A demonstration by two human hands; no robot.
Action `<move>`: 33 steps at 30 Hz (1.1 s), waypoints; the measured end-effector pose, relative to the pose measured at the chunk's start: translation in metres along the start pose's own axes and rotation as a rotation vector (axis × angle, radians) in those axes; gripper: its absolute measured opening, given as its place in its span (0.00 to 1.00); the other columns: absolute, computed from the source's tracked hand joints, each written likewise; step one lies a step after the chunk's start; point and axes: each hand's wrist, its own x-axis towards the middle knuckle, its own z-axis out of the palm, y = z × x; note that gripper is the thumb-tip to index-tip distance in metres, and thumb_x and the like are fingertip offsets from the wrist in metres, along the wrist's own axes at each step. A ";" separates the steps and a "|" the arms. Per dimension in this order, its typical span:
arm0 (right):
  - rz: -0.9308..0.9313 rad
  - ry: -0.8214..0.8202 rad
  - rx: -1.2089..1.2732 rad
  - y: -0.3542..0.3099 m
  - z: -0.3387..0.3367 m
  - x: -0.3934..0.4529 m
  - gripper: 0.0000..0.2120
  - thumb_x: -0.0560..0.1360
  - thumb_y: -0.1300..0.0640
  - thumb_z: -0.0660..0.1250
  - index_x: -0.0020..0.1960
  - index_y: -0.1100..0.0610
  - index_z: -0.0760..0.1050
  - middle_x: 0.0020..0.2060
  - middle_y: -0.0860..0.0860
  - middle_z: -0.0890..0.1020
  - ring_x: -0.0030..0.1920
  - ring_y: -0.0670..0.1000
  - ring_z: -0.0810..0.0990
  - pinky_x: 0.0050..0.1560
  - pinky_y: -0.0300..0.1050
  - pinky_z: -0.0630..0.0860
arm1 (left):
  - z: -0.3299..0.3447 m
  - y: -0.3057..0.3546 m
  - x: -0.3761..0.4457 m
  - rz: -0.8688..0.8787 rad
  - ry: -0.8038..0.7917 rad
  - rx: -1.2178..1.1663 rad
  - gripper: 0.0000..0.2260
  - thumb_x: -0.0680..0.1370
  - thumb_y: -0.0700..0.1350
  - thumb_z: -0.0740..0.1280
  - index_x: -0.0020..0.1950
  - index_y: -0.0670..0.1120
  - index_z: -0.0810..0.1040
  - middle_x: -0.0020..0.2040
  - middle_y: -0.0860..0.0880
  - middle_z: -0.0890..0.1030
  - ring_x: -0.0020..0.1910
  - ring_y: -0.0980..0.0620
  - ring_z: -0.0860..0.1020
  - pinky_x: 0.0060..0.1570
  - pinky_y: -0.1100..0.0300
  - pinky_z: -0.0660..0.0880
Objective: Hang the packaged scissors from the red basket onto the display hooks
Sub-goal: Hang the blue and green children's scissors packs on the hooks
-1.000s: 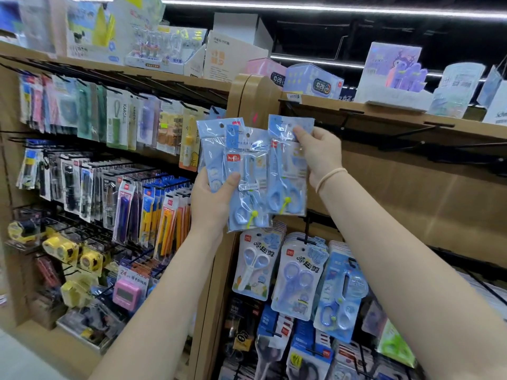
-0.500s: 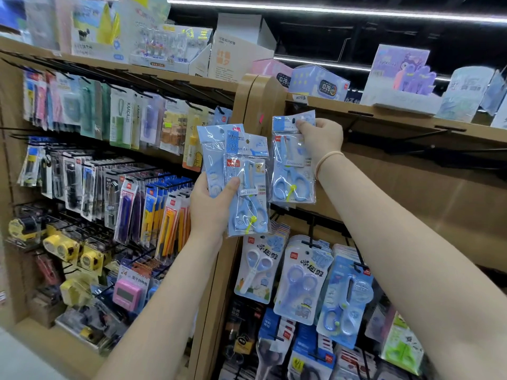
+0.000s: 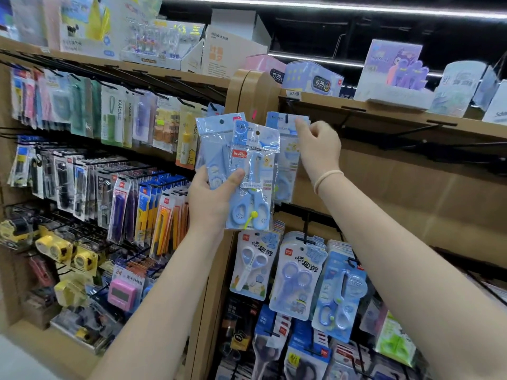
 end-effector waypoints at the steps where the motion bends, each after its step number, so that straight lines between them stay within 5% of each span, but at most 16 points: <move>1: 0.034 -0.082 0.043 -0.004 0.000 -0.004 0.20 0.80 0.40 0.64 0.42 0.57 0.70 0.34 0.52 0.73 0.32 0.48 0.70 0.35 0.41 0.67 | 0.004 0.001 -0.001 0.000 0.004 -0.012 0.13 0.76 0.40 0.75 0.59 0.44 0.80 0.54 0.44 0.86 0.54 0.43 0.86 0.55 0.39 0.82; 4: 0.116 -0.405 0.030 -0.014 -0.001 -0.020 0.23 0.79 0.38 0.65 0.41 0.58 0.75 0.33 0.49 0.81 0.26 0.44 0.78 0.28 0.37 0.72 | 0.015 0.002 -0.001 0.008 0.006 -0.045 0.13 0.75 0.39 0.76 0.58 0.45 0.80 0.54 0.43 0.86 0.54 0.42 0.85 0.55 0.40 0.82; 6: 0.119 -0.534 0.120 -0.010 0.000 -0.024 0.11 0.78 0.47 0.70 0.44 0.54 0.79 0.36 0.45 0.84 0.32 0.40 0.83 0.30 0.34 0.75 | 0.020 0.002 -0.003 0.014 0.001 -0.042 0.12 0.76 0.40 0.75 0.59 0.47 0.80 0.54 0.45 0.87 0.53 0.45 0.86 0.53 0.45 0.83; 9: 0.139 -0.437 0.241 -0.007 0.001 -0.019 0.09 0.78 0.51 0.72 0.46 0.57 0.80 0.44 0.52 0.87 0.41 0.46 0.86 0.40 0.41 0.81 | 0.023 0.003 -0.006 0.017 0.002 -0.013 0.11 0.80 0.42 0.71 0.62 0.46 0.78 0.57 0.47 0.86 0.55 0.49 0.85 0.51 0.51 0.83; 14: 0.252 -0.283 0.279 0.003 0.006 0.003 0.13 0.81 0.53 0.68 0.47 0.63 0.79 0.50 0.61 0.86 0.51 0.61 0.86 0.56 0.60 0.81 | 0.010 0.002 -0.004 0.005 0.070 0.031 0.22 0.78 0.52 0.73 0.69 0.45 0.76 0.63 0.46 0.83 0.62 0.46 0.82 0.63 0.40 0.78; 20: 0.257 -0.171 0.305 -0.002 0.013 0.015 0.08 0.80 0.57 0.68 0.42 0.56 0.78 0.44 0.56 0.86 0.45 0.55 0.86 0.53 0.57 0.83 | -0.001 -0.002 0.000 -0.008 0.103 0.062 0.13 0.82 0.41 0.69 0.66 0.43 0.77 0.57 0.46 0.85 0.54 0.49 0.84 0.59 0.47 0.81; 23: 0.266 -0.105 0.295 0.000 0.019 0.021 0.13 0.76 0.51 0.71 0.38 0.56 0.74 0.41 0.63 0.85 0.39 0.56 0.82 0.50 0.63 0.83 | -0.005 -0.003 0.001 -0.005 0.095 0.068 0.13 0.82 0.42 0.69 0.66 0.43 0.77 0.58 0.45 0.85 0.57 0.47 0.84 0.59 0.47 0.81; 27: 0.285 -0.079 0.271 0.007 0.023 0.028 0.18 0.74 0.45 0.73 0.41 0.61 0.76 0.51 0.69 0.81 0.45 0.66 0.85 0.51 0.66 0.80 | -0.008 -0.005 0.003 0.009 0.088 0.074 0.12 0.81 0.43 0.70 0.65 0.44 0.78 0.58 0.46 0.85 0.57 0.47 0.84 0.61 0.42 0.79; 29: 0.267 -0.062 0.262 0.009 0.025 0.030 0.18 0.72 0.44 0.73 0.42 0.60 0.76 0.51 0.70 0.81 0.47 0.67 0.84 0.47 0.61 0.81 | -0.008 -0.005 0.003 0.016 0.081 0.073 0.13 0.81 0.44 0.70 0.65 0.44 0.78 0.58 0.46 0.85 0.58 0.47 0.84 0.62 0.41 0.79; 31: 0.239 -0.025 0.244 0.008 0.026 0.032 0.17 0.70 0.42 0.72 0.41 0.56 0.74 0.41 0.71 0.79 0.37 0.60 0.81 0.40 0.52 0.75 | -0.007 -0.005 0.003 0.022 0.074 0.066 0.13 0.81 0.44 0.71 0.64 0.44 0.78 0.58 0.46 0.85 0.58 0.46 0.84 0.61 0.41 0.79; 33: 0.208 -0.011 0.243 0.006 0.026 0.034 0.17 0.72 0.44 0.70 0.36 0.55 0.71 0.34 0.60 0.75 0.36 0.55 0.75 0.40 0.49 0.71 | -0.007 -0.006 0.004 0.028 0.063 0.066 0.10 0.81 0.43 0.71 0.62 0.46 0.79 0.57 0.46 0.85 0.56 0.47 0.84 0.60 0.42 0.80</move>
